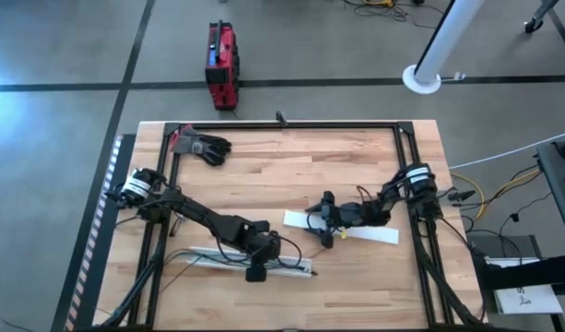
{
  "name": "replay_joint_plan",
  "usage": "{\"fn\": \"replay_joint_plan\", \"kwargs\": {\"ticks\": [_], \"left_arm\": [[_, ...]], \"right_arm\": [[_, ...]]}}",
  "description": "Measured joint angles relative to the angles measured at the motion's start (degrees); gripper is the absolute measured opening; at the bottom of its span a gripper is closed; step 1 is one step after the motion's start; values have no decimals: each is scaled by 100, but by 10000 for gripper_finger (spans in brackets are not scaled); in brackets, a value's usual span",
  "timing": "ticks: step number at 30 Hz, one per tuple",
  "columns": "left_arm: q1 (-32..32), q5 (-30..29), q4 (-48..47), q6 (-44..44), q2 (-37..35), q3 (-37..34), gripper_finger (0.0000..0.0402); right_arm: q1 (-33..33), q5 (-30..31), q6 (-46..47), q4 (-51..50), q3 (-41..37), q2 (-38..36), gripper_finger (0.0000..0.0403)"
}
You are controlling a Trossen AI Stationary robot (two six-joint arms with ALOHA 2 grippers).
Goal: Ziptie cables
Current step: Close the white cable duct using the white cable duct cover
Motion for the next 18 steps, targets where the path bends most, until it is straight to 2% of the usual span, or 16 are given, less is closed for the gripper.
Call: {"fn": "replay_joint_plan", "kwargs": {"ticks": [4,18], "left_arm": [[1,-4,85,-1,0,0,5],[13,-4,161,-22,-6,0,6]], "right_arm": [[-42,80,-178,302,-1,218,303],[-97,54,-3,-79,21,312,261]]}}
